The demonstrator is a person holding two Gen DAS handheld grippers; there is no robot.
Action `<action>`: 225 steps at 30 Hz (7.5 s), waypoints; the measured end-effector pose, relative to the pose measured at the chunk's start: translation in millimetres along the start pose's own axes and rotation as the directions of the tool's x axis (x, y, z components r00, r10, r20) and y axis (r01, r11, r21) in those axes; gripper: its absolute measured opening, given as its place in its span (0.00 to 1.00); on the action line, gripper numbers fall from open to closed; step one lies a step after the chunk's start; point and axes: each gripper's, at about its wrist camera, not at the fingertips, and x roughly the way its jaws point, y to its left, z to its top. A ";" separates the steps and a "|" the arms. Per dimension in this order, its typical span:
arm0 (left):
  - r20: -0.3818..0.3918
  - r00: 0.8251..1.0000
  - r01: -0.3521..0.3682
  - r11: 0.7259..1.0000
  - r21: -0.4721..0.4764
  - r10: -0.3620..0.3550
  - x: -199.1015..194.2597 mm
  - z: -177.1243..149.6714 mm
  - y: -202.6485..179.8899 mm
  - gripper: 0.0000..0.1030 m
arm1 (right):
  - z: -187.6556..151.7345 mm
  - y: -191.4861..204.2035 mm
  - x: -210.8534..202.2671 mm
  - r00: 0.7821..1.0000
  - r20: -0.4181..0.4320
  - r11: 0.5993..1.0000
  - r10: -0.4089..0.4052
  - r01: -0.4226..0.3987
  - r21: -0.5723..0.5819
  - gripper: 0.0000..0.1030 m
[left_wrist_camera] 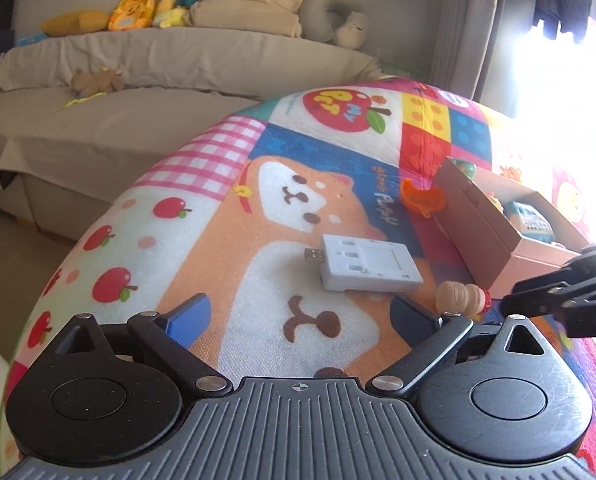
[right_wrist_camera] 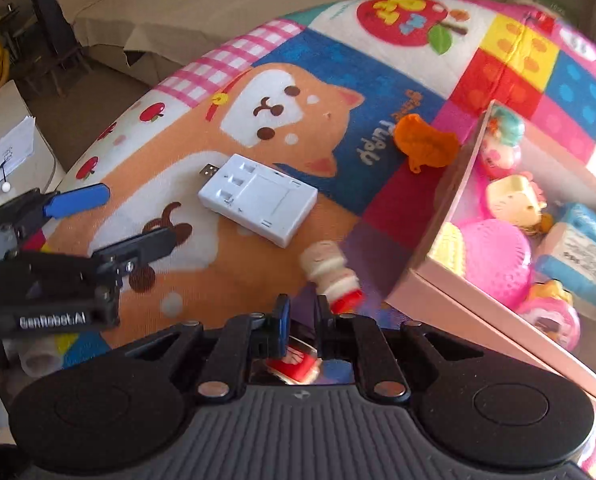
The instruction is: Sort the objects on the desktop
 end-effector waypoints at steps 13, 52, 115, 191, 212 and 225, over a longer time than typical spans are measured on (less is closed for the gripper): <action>0.022 1.000 0.007 0.988 0.156 -0.011 4.6 22.1 -51.3 0.97 | -75.2 -1.3 -10.8 0.978 0.181 0.982 0.107 -0.132 0.133 0.57; -0.177 0.976 0.190 0.877 0.442 -0.123 220.0 116.2 -126.0 0.67 | -156.3 -116.7 -26.2 0.942 0.312 0.927 -0.120 -0.006 0.375 0.78; -0.040 0.984 0.176 0.984 -0.012 -0.176 7.4 0.6 -8.9 0.97 | 0.4 -33.0 -76.4 0.986 0.163 0.980 0.043 -0.074 0.186 0.05; 0.071 0.917 0.323 0.835 0.446 -0.392 15.3 136.5 -227.2 0.75 | -40.6 -137.2 -235.8 0.795 0.514 0.904 -0.322 0.098 0.415 0.60; -0.044 0.999 -0.005 0.970 0.244 0.016 18.6 23.1 -32.3 0.96 | -52.0 -77.8 -91.1 0.889 0.384 0.959 -0.249 0.171 0.225 0.64; -0.055 0.998 0.037 0.981 0.188 -0.027 18.7 22.5 -1.2 0.98 | -31.5 6.6 29.7 0.966 0.240 0.992 -0.092 0.068 0.105 0.44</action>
